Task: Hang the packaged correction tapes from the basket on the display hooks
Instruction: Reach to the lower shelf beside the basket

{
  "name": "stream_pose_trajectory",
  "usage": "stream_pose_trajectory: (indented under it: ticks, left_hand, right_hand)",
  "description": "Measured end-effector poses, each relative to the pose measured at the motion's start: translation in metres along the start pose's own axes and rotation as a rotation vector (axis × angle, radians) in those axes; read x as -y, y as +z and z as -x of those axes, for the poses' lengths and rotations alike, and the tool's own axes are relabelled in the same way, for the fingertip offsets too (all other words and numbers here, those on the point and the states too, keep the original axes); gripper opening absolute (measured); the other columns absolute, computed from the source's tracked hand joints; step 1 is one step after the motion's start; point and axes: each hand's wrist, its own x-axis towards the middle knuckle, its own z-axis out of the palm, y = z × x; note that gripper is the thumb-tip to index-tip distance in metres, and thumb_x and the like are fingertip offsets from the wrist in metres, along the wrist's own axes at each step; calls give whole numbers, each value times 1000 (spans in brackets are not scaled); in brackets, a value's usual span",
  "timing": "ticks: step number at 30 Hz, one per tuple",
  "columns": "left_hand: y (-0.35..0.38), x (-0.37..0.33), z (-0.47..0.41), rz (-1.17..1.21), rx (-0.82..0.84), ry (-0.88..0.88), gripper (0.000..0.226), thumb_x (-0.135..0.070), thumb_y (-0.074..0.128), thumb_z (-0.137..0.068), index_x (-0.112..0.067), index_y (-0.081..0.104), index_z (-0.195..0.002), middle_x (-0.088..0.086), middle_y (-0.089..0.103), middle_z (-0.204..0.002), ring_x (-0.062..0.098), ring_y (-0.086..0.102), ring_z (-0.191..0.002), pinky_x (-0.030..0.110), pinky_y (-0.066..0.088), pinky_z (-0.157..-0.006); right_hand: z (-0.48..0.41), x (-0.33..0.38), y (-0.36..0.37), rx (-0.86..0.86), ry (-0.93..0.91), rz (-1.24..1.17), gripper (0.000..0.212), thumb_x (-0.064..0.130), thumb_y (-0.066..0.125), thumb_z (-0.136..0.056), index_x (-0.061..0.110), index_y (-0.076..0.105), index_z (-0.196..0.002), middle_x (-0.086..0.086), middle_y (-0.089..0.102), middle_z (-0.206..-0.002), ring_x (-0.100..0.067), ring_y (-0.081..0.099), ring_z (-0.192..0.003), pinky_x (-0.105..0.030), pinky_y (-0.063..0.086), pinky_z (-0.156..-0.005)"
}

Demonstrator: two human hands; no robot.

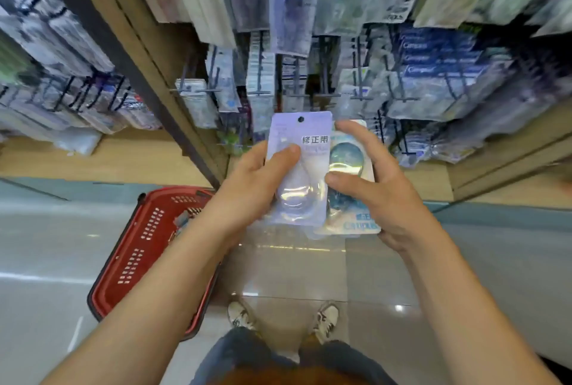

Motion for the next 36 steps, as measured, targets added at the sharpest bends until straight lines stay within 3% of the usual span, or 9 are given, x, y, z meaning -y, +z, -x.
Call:
stream_pose_trajectory:
  ticks: [2,5,9,12,15,19,24,30,36]
  left_hand:
    - [38,-6,-5,8,44,-12,32,-37,63,-88,-12,69,-105,11,75,-103,21,67,-87,44,52,-84]
    - [86,-18,-17,84,38,17,23,-29,75,-78,-14,70,-94,8,74,-90,25,66,-82,59,50,-87]
    - [144,-36,-34,113,136,65,30,-20,76,-75,-18,65,-103,3,76,-92,21,71,-80,46,56,-77]
    - [180,-50,-45,95,213,110,50,-17,75,-72,-26,55,-117,1,77,-90,17,72,-77,35,58,-66]
    - [216,-64,-59,71,327,126,63,-13,69,-76,-35,46,-130,4,76,-99,22,72,-84,40,59,-67]
    - [251,-82,-83,6,466,226,73,6,63,-89,-36,35,-142,4,76,-106,23,72,-95,35,58,-78]
    - [277,-100,-108,-9,534,303,75,4,65,-78,-29,37,-140,1,76,-103,21,72,-92,33,57,-81]
    - [304,-119,-118,-70,523,398,70,20,65,-81,-30,40,-122,1,77,-96,19,74,-85,31,57,-72]
    - [335,-142,-117,-78,353,527,74,-1,75,-77,-33,38,-132,1,76,-100,21,73,-93,32,59,-75]
  right_hand:
    - [21,10,-39,-90,-26,4,66,8,79,-65,31,57,-123,16,71,-101,-5,67,-88,-20,54,-73]
    - [46,21,-93,-237,-69,64,62,4,82,-71,35,61,-120,16,69,-102,-5,65,-90,-23,54,-76]
    - [71,36,-147,-374,-111,149,50,3,78,-79,34,65,-117,15,68,-106,-6,65,-93,-28,55,-81]
    - [79,45,-172,-468,-189,251,47,14,76,-73,29,64,-117,19,65,-108,-1,62,-97,-18,50,-84]
    - [86,56,-196,-579,-209,452,51,20,75,-72,46,59,-113,7,58,-117,3,53,-109,-5,37,-89]
    - [86,84,-221,-620,-272,649,52,21,72,-74,48,57,-116,5,49,-111,8,46,-107,2,31,-87]
    - [76,110,-254,-659,-323,751,41,23,73,-72,41,59,-106,-1,51,-111,8,47,-105,0,32,-87]
    - [67,127,-291,-645,-395,714,36,24,77,-71,35,59,-100,29,55,-102,-13,52,-110,-11,39,-90]
    - [55,155,-342,-499,-445,613,35,28,77,-72,44,57,-96,3,63,-113,-10,58,-107,-22,46,-87]
